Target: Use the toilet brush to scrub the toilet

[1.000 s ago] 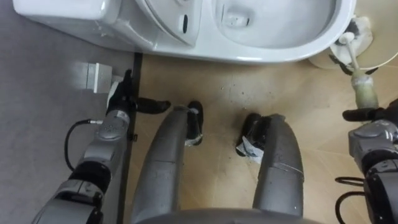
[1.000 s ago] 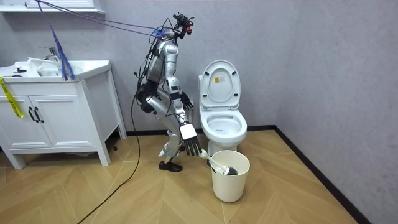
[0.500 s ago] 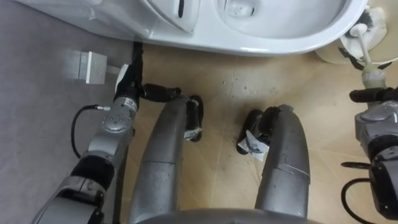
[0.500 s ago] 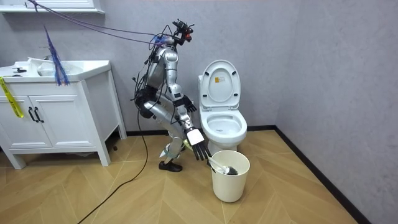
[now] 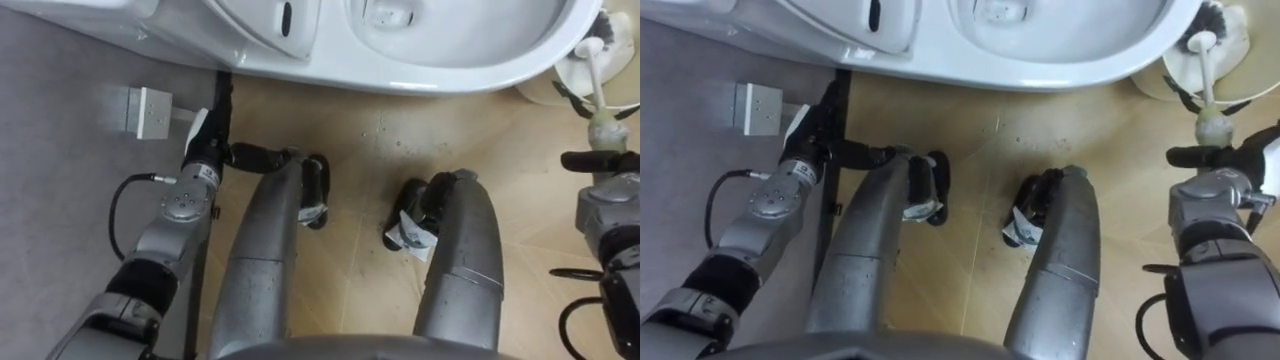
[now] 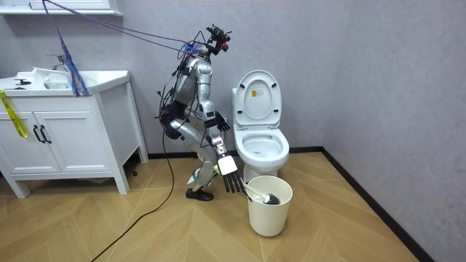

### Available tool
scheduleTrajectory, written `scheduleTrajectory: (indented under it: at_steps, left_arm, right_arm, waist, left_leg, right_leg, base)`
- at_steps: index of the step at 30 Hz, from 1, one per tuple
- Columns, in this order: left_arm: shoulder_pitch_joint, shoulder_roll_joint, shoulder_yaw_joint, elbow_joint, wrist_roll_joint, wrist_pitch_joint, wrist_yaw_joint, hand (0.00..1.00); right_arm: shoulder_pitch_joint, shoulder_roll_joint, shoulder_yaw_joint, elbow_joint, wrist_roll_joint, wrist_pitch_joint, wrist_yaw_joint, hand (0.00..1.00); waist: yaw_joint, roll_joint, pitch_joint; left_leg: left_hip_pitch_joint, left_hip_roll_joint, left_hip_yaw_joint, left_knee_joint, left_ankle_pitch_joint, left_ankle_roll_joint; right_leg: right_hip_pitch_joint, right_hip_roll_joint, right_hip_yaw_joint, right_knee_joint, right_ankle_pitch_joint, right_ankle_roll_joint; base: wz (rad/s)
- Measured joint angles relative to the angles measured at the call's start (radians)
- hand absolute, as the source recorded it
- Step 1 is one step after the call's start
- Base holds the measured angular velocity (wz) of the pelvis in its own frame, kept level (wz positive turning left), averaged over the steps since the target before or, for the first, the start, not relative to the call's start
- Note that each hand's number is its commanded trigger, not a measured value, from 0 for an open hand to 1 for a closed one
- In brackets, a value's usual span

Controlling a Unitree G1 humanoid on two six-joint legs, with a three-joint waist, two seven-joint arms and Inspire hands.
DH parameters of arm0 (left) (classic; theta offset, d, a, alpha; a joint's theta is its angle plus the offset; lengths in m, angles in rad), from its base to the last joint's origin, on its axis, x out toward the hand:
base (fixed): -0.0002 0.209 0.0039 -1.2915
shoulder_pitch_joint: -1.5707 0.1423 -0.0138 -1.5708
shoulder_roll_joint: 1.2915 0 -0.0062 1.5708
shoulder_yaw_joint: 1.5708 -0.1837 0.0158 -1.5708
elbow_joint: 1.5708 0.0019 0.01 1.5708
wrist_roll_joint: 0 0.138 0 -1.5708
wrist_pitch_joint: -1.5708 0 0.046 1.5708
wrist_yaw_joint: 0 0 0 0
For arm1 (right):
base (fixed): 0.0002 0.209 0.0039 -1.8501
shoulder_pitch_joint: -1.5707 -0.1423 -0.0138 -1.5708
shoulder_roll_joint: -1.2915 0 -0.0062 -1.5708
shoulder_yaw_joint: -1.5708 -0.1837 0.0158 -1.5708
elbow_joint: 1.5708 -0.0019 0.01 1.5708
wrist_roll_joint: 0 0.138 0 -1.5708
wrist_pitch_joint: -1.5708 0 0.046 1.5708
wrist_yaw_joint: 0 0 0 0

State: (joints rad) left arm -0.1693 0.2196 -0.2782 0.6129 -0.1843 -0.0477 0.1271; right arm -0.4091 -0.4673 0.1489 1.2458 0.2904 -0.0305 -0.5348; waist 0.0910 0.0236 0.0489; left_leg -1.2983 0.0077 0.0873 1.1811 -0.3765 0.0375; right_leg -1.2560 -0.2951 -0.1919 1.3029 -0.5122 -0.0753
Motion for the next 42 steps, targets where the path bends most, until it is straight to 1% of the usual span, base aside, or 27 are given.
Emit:
scheduleTrajectory:
  at_steps: [2,3,4,5,6,8,12,15,18,20,23,26,28,34,36,38,40,42]
  left_arm:
    - [0.009,0.001,0.000,-0.002,0.000,0.003,-0.002,0.00]
    - [0.015,0.001,0.000,-0.003,0.000,0.004,-0.002,0.00]
    - [0.018,0.001,0.000,-0.003,0.001,0.004,-0.002,0.00]
    - [0.023,0.001,0.001,-0.003,0.000,0.004,-0.002,0.00]
    - [0.028,0.001,0.001,-0.003,0.000,0.005,-0.002,0.00]
    - [0.034,0.002,0.001,-0.005,0.001,0.005,-0.002,0.00]
    - [0.039,0.003,0.001,-0.009,0.002,0.012,-0.003,0.00]
    - [0.045,0.003,0.001,-0.018,0.002,0.023,0.000,0.00]
    - [0.051,0.003,0.000,-0.033,0.002,0.034,0.000,0.00]
    - [0.053,0.003,0.000,-0.042,0.002,0.042,0.000,0.00]
    - [0.053,0.003,0.000,-0.043,0.002,0.046,0.000,0.00]
    - [0.053,0.002,0.000,-0.043,0.002,0.051,0.000,0.00]
    - [0.056,0.002,-0.002,-0.042,0.000,0.051,0.000,0.00]
    - [0.090,0.007,-0.002,-0.045,0.000,0.052,0.000,0.00]
    - [0.106,0.009,-0.001,-0.043,-0.001,0.052,0.000,0.00]
    - [0.118,0.012,-0.001,-0.043,-0.006,0.051,0.000,0.00]
    - [0.119,0.013,-0.002,-0.035,-0.010,0.051,0.000,0.00]
    - [0.119,0.013,-0.003,-0.012,-0.010,0.050,0.000,0.00]
  right_arm:
    - [0.011,-0.004,0.021,0.010,0.004,0.000,0.031,0.00]
    - [0.021,-0.004,0.035,0.021,0.017,0.001,0.051,0.17]
    - [0.025,-0.004,0.040,0.028,0.023,0.002,0.062,0.50]
    - [0.031,-0.004,0.050,0.043,0.040,0.009,0.084,0.97]
    - [0.039,-0.004,0.058,0.054,0.059,0.011,0.106,1.00]
    - [0.042,-0.004,0.073,0.082,0.079,0.013,0.142,1.00]
    - [0.046,-0.004,0.095,0.112,0.115,0.045,0.216,1.00]
    - [0.046,-0.003,0.095,0.113,0.120,0.057,0.244,1.00]
    - [0.044,-0.003,0.095,0.112,0.120,0.074,0.255,1.00]
    - [0.043,-0.003,0.094,0.113,0.121,0.077,0.256,1.00]
    - [0.044,-0.003,0.095,0.113,0.121,0.080,0.263,1.00]
    - [0.046,-0.002,0.103,0.112,0.121,0.096,0.266,1.00]
    - [0.050,-0.001,0.110,0.112,0.119,0.099,0.268,1.00]
    - [0.083,0.005,0.122,0.109,0.119,0.100,0.278,1.00]
    - [0.091,0.007,0.117,0.109,0.119,0.100,0.278,1.00]
    - [0.094,0.012,0.113,0.109,0.130,0.100,0.278,1.00]
    - [0.093,0.015,0.113,0.109,0.141,0.098,0.278,1.00]
    - [0.093,0.019,0.113,0.109,0.143,0.096,0.290,1.00]
  waist:
    - [-0.001,0.000,-0.0001]
    - [0.000,0.000,-0.0001]
    - [0.000,0.000,-0.0002]
    - [0.002,0.000,-0.0002]
    - [0.003,0.000,-0.0002]
    - [0.003,0.001,-0.0002]
    - [0.005,0.001,-0.0002]
    - [0.012,0.001,-0.0003]
    - [0.017,0.001,-0.0003]
    - [0.019,0.001,-0.0003]
    - [0.019,0.001,-0.0003]
    - [0.020,0.001,-0.0005]
    - [0.020,0.001,-0.0005]
    - [0.016,0.000,-0.0008]
    - [0.015,0.000,-0.0012]
    - [0.011,-0.001,-0.0013]
    - [0.003,-0.001,-0.0014]
    - [-0.007,-0.007,-0.0028]
  left_leg:
    - [0.000,-0.001,-0.001,-0.001,0.000,0.000]
    - [0.000,-0.003,-0.003,-0.001,0.000,0.000]
    - [0.000,-0.004,-0.005,-0.001,0.000,0.000]
    - [0.000,-0.005,-0.007,-0.001,0.000,0.000]
    - [0.000,-0.005,-0.007,-0.001,0.000,0.000]
    - [0.000,-0.005,-0.007,0.000,0.000,0.000]
    - [0.000,-0.004,-0.007,0.002,0.000,0.001]
    - [0.000,-0.003,-0.006,0.003,0.000,0.000]
    - [0.000,-0.003,-0.006,0.003,0.000,0.001]
    - [0.000,-0.003,-0.005,0.003,0.000,0.001]
    - [0.000,-0.003,-0.006,0.003,0.000,0.001]
    - [0.007,-0.002,-0.009,0.002,0.000,0.000]
    - [0.021,-0.001,-0.010,-0.005,0.000,0.000]
    - [0.100,0.002,-0.018,-0.051,0.000,-0.001]
    - [0.138,0.003,-0.020,-0.079,0.001,-0.001]
    - [0.172,0.002,-0.021,-0.106,0.003,-0.002]
    - [0.207,0.001,-0.024,-0.142,0.010,0.000]
    - [0.255,0.001,-0.022,-0.187,0.017,0.002]
  right_leg:
    - [0.001,-0.001,-0.001,0.000,-0.001,0.001]
    - [0.003,-0.002,-0.002,0.000,-0.002,0.002]
    - [0.003,-0.003,-0.003,0.000,-0.002,0.001]
    - [0.004,-0.004,-0.004,0.000,-0.003,0.001]
    - [0.004,-0.005,-0.004,0.000,-0.003,0.001]
    - [0.005,-0.007,-0.005,0.001,-0.003,0.001]
    - [0.006,-0.007,-0.006,0.002,-0.003,0.001]
    - [0.006,-0.007,-0.006,0.002,-0.003,0.001]
    - [0.006,-0.006,-0.006,0.002,-0.003,0.001]
    - [0.007,-0.006,-0.006,0.002,-0.003,0.001]
    - [0.007,-0.006,-0.007,0.002,-0.003,0.001]
    - [0.018,-0.002,-0.012,-0.003,-0.003,0.001]
    - [0.034,0.000,-0.017,-0.012,-0.003,0.001]
    - [0.124,0.008,-0.034,-0.070,0.003,0.009]
    - [0.164,0.019,-0.037,-0.104,0.010,0.019]
    - [0.200,0.020,-0.043,-0.135,0.016,0.022]
    - [0.239,0.023,-0.054,-0.176,0.028,0.026]
    - [0.286,0.032,-0.058,-0.229,0.044,0.036]
  base:
    - [0.02]
    - [0.04]
    - [0.04]
    - [0.00]
    - [0.00]
    - [0.00]
    - [0.00]
    - [0.00]
    - [0.00]
    - [0.00]
    - [0.00]
    - [0.00]
    - [0.00]
    - [-0.01]
    - [-0.02]
    - [-0.02]
    - [0.00]
    - [-0.06]
